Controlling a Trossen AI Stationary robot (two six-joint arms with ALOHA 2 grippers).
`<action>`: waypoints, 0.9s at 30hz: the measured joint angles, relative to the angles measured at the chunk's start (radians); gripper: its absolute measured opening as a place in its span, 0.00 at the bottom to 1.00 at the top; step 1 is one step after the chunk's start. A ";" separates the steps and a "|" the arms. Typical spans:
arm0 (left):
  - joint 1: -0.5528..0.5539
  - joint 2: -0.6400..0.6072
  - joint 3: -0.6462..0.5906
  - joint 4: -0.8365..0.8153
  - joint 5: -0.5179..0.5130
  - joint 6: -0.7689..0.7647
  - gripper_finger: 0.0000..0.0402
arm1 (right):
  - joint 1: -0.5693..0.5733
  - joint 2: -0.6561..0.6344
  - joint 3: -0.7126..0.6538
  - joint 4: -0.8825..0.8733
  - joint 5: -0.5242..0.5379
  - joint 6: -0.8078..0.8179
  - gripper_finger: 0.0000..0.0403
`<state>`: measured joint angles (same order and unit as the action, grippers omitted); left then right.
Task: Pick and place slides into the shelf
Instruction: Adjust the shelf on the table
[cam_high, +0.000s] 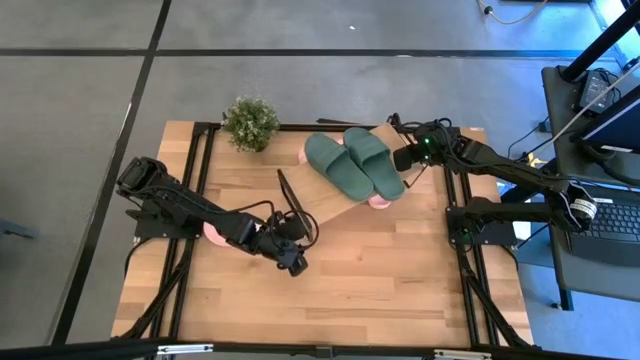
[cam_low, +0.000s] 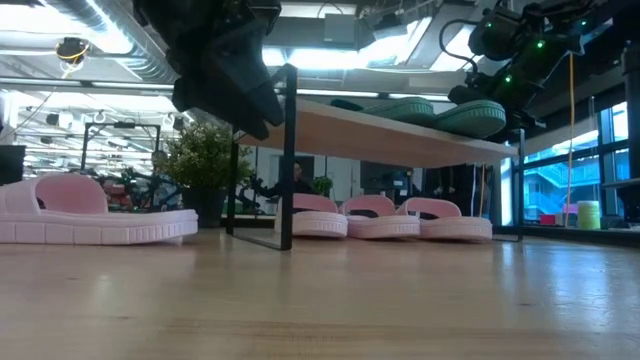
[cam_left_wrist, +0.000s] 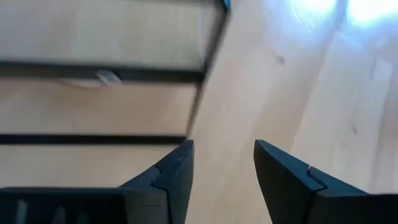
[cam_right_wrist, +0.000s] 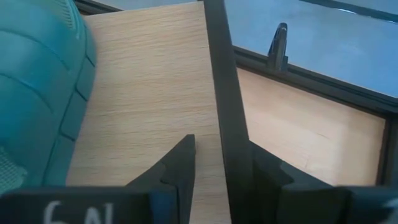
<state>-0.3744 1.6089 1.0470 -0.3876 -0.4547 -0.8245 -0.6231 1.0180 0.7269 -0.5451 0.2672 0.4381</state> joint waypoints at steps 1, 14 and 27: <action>-0.001 0.000 0.000 -0.004 0.029 -0.003 0.40 | 0.000 0.000 0.000 0.000 0.000 -0.001 0.27; -0.024 0.000 0.000 0.216 -0.066 0.188 0.40 | 0.000 0.000 0.000 0.000 0.000 -0.002 0.27; -0.014 0.002 0.000 0.150 -0.215 0.182 0.40 | 0.000 0.000 0.001 -0.010 -0.004 -0.001 0.27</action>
<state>-0.3885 1.6112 1.0470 -0.2374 -0.6696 -0.6428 -0.6235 1.0180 0.7276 -0.5549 0.2630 0.4374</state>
